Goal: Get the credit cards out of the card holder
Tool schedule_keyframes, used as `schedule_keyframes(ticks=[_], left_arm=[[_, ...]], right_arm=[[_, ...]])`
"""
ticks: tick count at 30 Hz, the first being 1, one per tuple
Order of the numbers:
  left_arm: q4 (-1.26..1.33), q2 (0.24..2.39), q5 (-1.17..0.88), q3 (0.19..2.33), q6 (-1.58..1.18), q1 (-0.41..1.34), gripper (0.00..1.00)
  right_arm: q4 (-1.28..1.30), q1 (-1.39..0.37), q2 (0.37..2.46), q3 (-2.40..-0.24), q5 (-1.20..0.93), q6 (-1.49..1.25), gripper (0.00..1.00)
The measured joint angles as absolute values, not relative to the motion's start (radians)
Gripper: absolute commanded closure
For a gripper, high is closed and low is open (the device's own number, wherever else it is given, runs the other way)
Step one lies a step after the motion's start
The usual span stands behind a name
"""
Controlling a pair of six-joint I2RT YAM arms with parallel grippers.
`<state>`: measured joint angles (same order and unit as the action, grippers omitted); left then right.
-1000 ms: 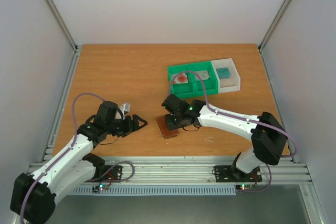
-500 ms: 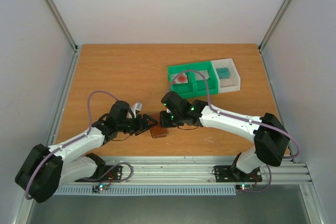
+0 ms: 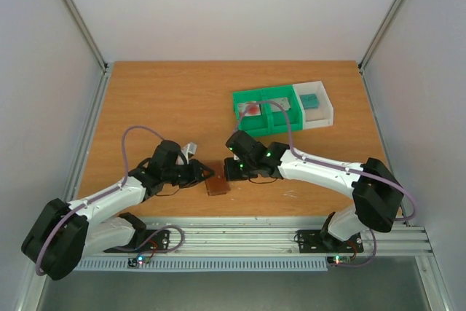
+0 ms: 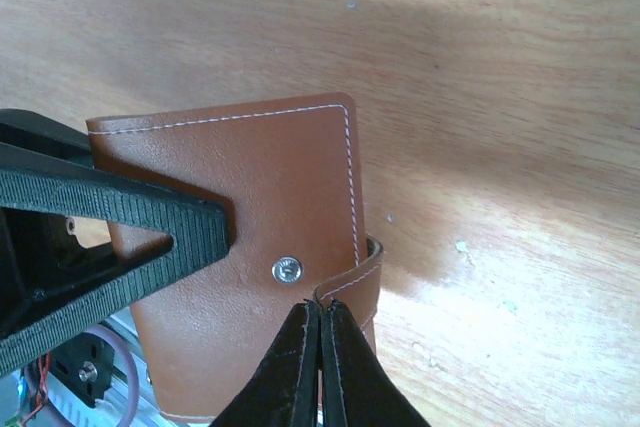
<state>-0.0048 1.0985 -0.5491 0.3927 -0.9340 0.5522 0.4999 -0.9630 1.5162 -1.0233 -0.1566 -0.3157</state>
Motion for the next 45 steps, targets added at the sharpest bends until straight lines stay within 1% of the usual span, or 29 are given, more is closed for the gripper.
schedule_keyframes(ticks=[2, 4, 7, 11, 15, 24, 30, 37, 42, 45], left_arm=[[-0.008, 1.098, -0.545, 0.39, -0.933, 0.552, 0.67], [-0.009, 1.098, -0.537, 0.39, -0.931, 0.553, 0.59], [-0.027, 1.102, -0.517, 0.39, -0.927, 0.554, 0.52], [-0.067, 1.108, -0.502, 0.39, -0.913, 0.554, 0.4], [-0.123, 1.094, -0.491, 0.39, -0.898, 0.555, 0.33], [-0.168, 1.019, -0.499, 0.39, -0.881, 0.556, 0.29], [-0.138, 1.018, -0.529, 0.382, -0.886, 0.556, 0.28], [-0.138, 0.99, -0.535, 0.355, -0.886, 0.556, 0.24], [-0.139, 0.974, -0.533, 0.353, -0.885, 0.556, 0.24], [-0.138, 0.974, -0.529, 0.341, -0.886, 0.556, 0.28]], right_arm=[[0.499, -0.963, 1.504, -1.012, -0.154, -0.316, 0.99], [0.497, -0.963, 1.486, -0.998, -0.15, -0.316, 0.99], [0.488, -0.959, 1.459, -0.965, -0.147, -0.316, 0.99], [0.488, -0.947, 1.446, -0.913, -0.142, -0.316, 0.99], [0.501, -0.929, 1.413, -0.868, -0.143, -0.315, 0.99], [0.471, -0.925, 1.363, -0.841, -0.18, -0.325, 0.99], [0.365, -0.924, 1.345, -0.805, -0.265, -0.356, 0.99], [0.232, -0.924, 1.343, -0.805, -0.36, -0.389, 0.99], [0.184, -0.924, 1.344, -0.801, -0.401, -0.398, 0.99], [0.164, -0.924, 1.346, -0.795, -0.418, -0.405, 0.99]])
